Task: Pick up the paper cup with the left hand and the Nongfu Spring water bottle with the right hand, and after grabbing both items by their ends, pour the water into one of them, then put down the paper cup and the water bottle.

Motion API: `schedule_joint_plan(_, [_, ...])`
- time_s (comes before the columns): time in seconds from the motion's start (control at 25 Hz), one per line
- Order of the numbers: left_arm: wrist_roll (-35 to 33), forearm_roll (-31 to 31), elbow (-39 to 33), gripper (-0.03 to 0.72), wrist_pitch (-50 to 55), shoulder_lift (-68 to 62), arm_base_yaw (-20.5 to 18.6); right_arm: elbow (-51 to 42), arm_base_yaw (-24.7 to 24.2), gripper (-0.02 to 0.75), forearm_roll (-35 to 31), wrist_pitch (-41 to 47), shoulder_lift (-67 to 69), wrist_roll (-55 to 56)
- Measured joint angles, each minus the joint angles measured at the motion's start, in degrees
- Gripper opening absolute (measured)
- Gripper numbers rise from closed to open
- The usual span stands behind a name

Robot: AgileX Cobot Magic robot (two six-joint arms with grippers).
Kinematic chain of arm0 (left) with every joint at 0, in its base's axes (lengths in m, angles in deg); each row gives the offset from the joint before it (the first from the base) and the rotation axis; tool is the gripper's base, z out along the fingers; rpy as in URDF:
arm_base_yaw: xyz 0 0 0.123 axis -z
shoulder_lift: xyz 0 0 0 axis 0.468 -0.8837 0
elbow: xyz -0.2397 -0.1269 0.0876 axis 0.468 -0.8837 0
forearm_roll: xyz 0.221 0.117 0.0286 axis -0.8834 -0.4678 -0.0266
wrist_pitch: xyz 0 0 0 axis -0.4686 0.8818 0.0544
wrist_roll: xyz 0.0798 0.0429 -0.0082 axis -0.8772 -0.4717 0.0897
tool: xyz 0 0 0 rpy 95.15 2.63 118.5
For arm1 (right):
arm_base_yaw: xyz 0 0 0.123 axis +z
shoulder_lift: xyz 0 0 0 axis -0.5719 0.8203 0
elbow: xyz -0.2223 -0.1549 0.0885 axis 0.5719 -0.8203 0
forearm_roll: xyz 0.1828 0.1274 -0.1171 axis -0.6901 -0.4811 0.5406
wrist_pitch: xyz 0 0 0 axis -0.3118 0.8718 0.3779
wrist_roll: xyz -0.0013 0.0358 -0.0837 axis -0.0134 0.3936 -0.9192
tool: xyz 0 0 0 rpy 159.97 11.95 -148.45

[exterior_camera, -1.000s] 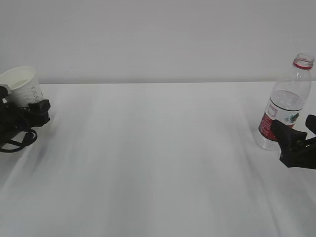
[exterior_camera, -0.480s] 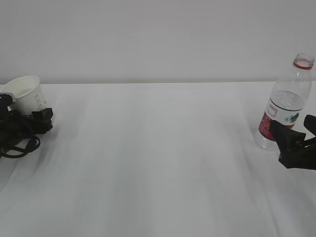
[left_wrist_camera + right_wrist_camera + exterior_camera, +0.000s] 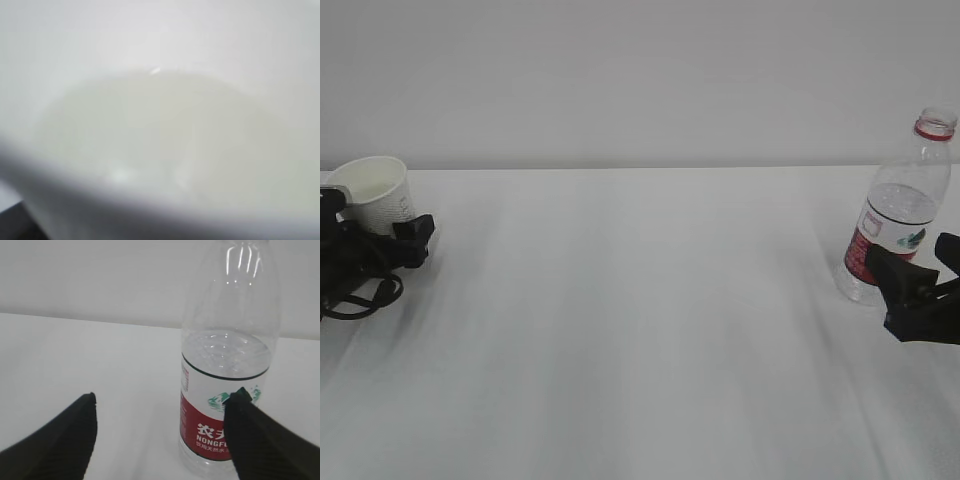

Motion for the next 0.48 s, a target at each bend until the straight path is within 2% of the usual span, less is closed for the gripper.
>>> schedule_joint_plan(0.12, [0.12,-0.23,0.00,0.681,-0.47,0.00,0.00,0.00,0.00,0.593,0.10,0.00,0.00,0.00])
schedule_joint_plan(0.48, [0.21,-0.29,-1.72,0.688,-0.73,2.86,0.00,0.00,0.00,0.593,0.23,0.00,0.00,0.00])
